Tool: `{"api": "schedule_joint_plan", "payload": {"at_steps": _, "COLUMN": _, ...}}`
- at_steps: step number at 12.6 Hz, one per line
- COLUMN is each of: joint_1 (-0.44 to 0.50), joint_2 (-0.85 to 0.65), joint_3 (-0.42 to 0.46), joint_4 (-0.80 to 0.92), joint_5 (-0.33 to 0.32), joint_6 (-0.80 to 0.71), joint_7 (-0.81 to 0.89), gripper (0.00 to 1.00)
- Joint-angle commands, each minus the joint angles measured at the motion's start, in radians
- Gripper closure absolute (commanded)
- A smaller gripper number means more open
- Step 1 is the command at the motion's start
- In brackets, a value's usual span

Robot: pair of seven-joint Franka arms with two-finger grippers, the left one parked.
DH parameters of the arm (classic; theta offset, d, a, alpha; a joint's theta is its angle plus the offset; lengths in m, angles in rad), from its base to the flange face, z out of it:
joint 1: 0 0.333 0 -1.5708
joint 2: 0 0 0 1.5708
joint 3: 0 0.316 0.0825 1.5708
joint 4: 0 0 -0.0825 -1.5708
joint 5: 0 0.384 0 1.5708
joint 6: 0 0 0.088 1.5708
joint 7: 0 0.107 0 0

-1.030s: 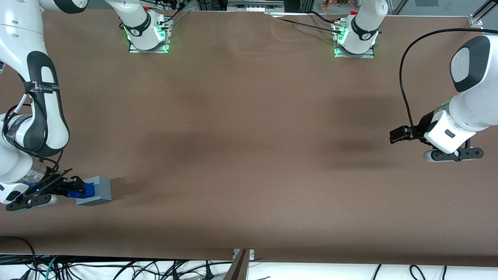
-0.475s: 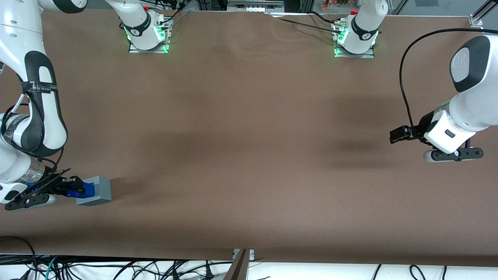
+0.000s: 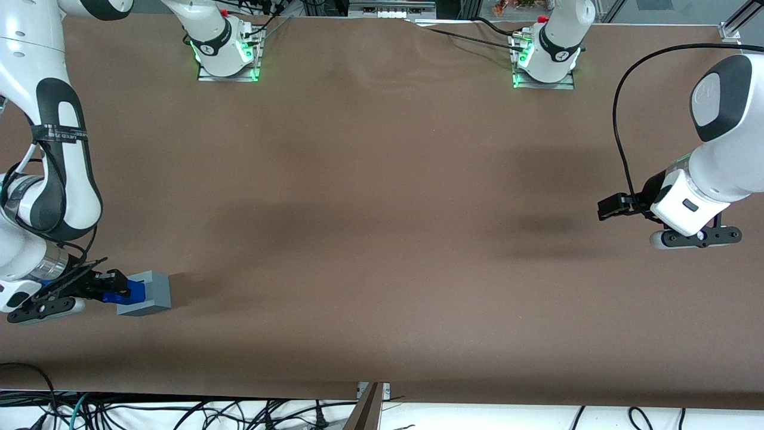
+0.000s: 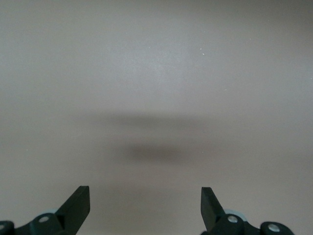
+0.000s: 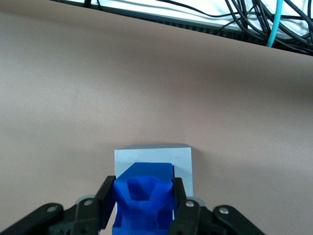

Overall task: Insert blue part into gray base with right arm
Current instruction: 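Lower the blue part into the gray base's opening, pressing down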

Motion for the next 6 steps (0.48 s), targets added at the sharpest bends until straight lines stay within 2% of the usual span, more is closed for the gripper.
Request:
{"api": "schedule_joint_plan", "payload": {"at_steps": 1, "joint_1": -0.017, "joint_2": 0.047, "joint_3": 0.011, "joint_4": -0.060, "joint_5": 0.005, "joint_6": 0.002, "joint_7": -0.042, "gripper": 0.64}}
{"api": "schedule_joint_plan", "payload": {"at_steps": 6, "joint_1": -0.015, "joint_2": 0.035, "joint_3": 0.009, "joint_4": -0.050, "joint_5": -0.006, "joint_6": -0.008, "joint_7": -0.039, "gripper": 0.64}}
